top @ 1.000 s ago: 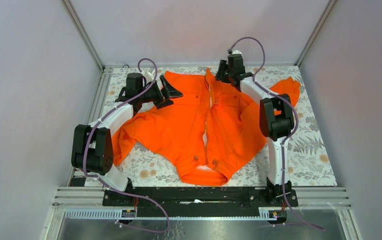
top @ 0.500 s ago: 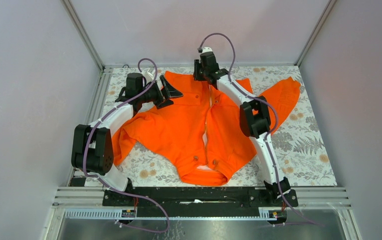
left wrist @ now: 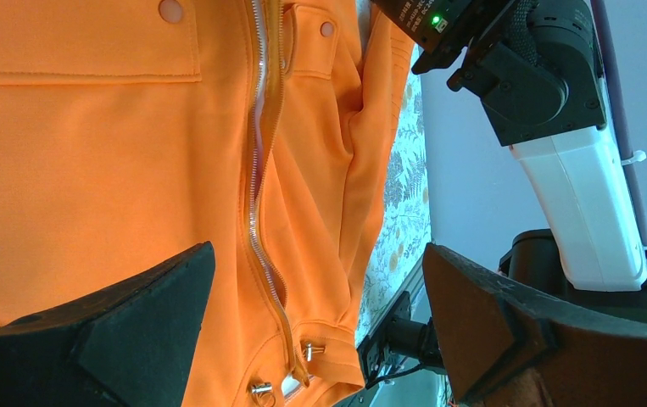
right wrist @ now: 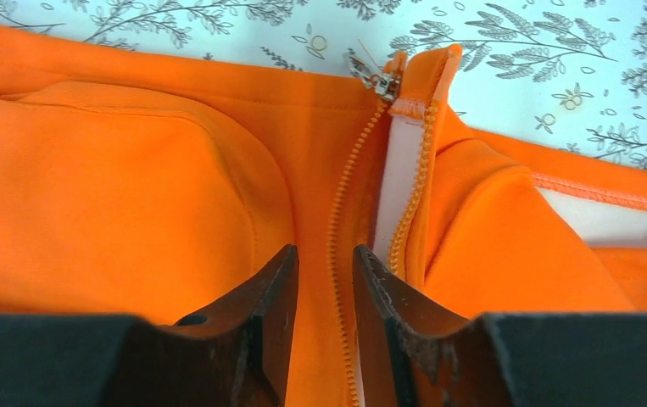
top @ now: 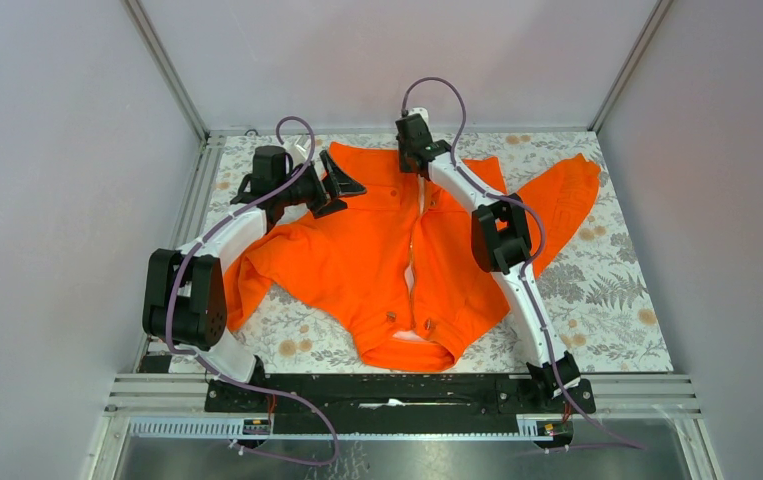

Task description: Zip up the jacket

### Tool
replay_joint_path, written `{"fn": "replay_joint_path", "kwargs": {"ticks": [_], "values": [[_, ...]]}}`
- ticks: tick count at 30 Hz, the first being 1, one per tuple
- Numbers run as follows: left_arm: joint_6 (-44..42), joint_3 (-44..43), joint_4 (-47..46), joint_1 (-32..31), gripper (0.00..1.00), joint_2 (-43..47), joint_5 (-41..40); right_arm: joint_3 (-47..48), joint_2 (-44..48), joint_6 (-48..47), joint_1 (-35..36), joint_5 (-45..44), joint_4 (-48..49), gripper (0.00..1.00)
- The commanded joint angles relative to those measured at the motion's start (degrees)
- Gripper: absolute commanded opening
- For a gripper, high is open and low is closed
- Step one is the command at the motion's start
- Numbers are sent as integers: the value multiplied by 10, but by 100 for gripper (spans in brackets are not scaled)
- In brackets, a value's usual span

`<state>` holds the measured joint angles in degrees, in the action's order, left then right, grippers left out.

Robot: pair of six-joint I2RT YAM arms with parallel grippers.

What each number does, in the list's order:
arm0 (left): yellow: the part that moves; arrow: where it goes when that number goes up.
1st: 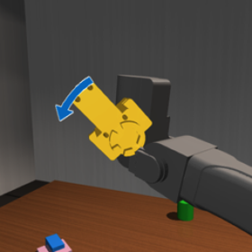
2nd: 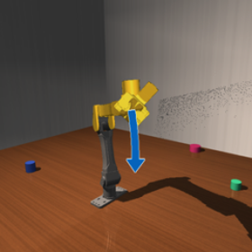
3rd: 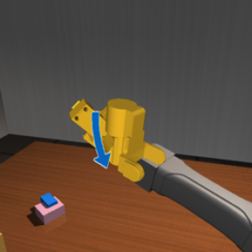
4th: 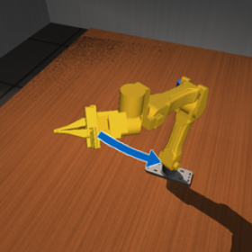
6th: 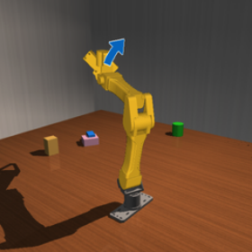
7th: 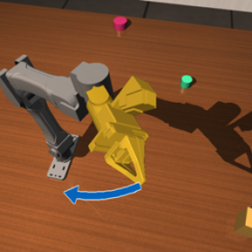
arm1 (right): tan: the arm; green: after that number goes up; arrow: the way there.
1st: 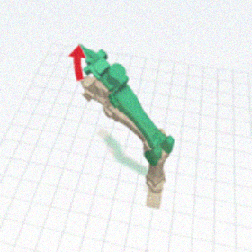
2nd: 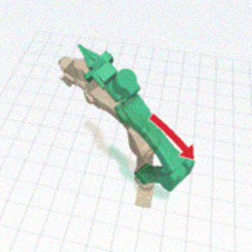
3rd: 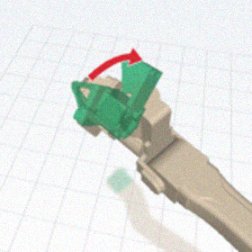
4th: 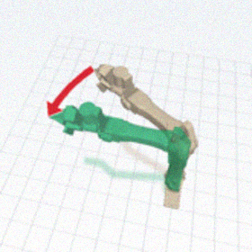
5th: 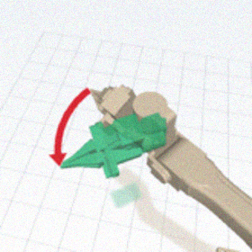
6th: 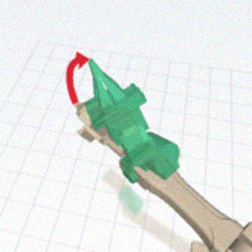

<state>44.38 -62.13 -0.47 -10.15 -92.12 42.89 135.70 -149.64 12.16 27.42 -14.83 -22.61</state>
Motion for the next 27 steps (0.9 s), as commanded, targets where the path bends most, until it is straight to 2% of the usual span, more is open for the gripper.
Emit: {"fn": "replay_joint_path", "kwargs": {"ticks": [1,8,16,18,22,25,27], "values": [[-13,-22,-20,-4,99,7,8,2,22,-18,0,-54,-9,39],[-13,-22,-20,-6,99,8,8,35,-11,-35,0,-66,-8,53],[-17,-21,-20,-11,99,8,3,119,-71,-48,1,-69,5,61],[-20,-22,-18,-12,99,5,0,115,-72,-44,-1,-68,22,58],[-41,-32,4,-17,99,-4,-18,114,-74,-34,-2,-70,33,37],[-54,-36,26,-18,99,-8,-30,113,-75,-36,-1,-70,38,36],[-65,-41,38,-19,99,-11,-43,113,-76,-38,-1,-78,41,41]]}}
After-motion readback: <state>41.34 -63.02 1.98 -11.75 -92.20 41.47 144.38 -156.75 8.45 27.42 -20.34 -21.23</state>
